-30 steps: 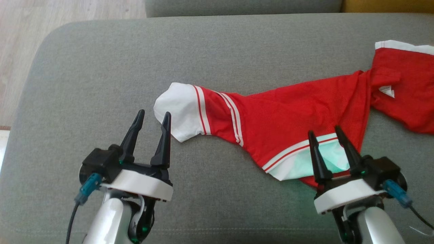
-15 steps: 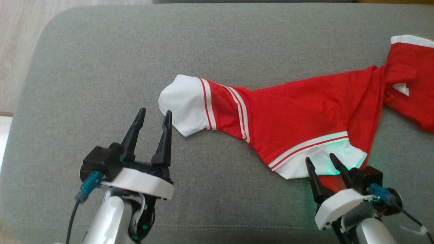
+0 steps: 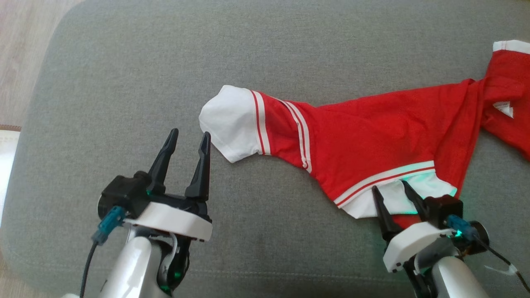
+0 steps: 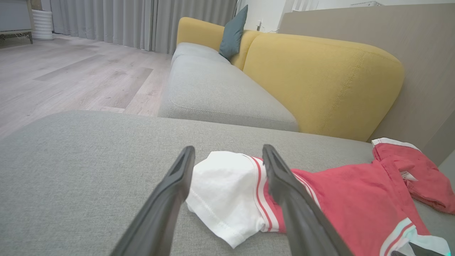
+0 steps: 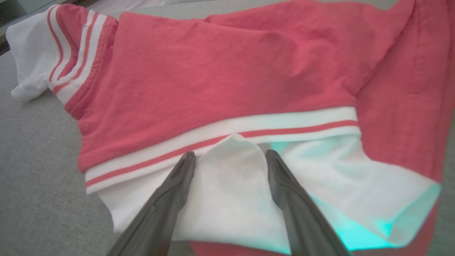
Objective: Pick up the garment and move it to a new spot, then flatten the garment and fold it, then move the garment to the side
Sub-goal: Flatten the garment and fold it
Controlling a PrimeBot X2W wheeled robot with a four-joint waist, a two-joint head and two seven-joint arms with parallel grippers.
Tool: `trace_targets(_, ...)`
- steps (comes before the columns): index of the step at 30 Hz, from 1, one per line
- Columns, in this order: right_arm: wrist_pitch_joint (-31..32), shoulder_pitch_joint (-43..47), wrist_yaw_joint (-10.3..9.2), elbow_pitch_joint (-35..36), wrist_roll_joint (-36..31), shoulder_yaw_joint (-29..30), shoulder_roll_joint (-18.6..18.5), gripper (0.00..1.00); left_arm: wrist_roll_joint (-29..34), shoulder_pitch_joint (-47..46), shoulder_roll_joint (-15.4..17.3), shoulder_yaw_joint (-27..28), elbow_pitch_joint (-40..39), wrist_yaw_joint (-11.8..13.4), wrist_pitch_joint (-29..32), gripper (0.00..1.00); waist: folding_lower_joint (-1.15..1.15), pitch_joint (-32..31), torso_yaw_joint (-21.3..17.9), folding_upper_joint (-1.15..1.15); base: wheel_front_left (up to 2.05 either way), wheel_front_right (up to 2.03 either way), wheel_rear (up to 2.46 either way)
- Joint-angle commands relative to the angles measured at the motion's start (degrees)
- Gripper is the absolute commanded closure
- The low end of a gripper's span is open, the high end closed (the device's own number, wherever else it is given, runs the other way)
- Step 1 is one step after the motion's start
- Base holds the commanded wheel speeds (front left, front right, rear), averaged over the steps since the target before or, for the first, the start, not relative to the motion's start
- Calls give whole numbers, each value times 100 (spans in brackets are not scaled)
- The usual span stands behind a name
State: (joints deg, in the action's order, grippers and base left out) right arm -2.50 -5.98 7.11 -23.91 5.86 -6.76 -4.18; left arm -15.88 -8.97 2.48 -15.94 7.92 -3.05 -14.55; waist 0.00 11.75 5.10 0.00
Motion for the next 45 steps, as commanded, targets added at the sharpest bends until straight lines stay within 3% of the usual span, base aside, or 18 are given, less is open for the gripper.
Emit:
trace_targets(1, -44, -209, 37, 108, -76, -160, -31, 0, -31, -279, 40, 156, -153, -19, -45, 0, 0, 0, 2, 0, 0, 0, 0)
trace_targets(3, -49, -239, 37, 35, -75, -199, -36, 100, -27, -284, 40, 157, -141, -19, -45, 0, 0, -2, 5, 0, 0, 0, 0)
trace_targets(11, -274, -250, 37, 242, -23, -204, -93, 100, -5, -226, 40, 210, -110, -7, -45, 0, 0, -144, -58, 0, 0, 0, 0)
trace_targets(21, -61, -128, 37, 1699, -33, 110, -185, 100, -42, -126, 40, 166, -163, 51, -45, 0, 0, -366, -91, 0, 0, 0, 0)
trace_targets(29, 629, -1419, 37, 2438, -20, 13, -627, 100, -109, -244, 40, 51, -242, 42, -45, 0, 0, -108, 156, 0, 0, 0, 0)
trace_targets(36, 973, -3340, 37, 1760, -6, -467, -1278, 100, -258, -493, 40, -187, -277, 12, -45, 0, 0, 303, 610, 0, 0, 0, 0)
trace_targets(45, 700, -5942, 37, -536, -174, -1457, -2134, 100, -598, -795, 40, -673, -295, 46, -45, 0, 0, 789, 1474, 0, 0, 0, 0)
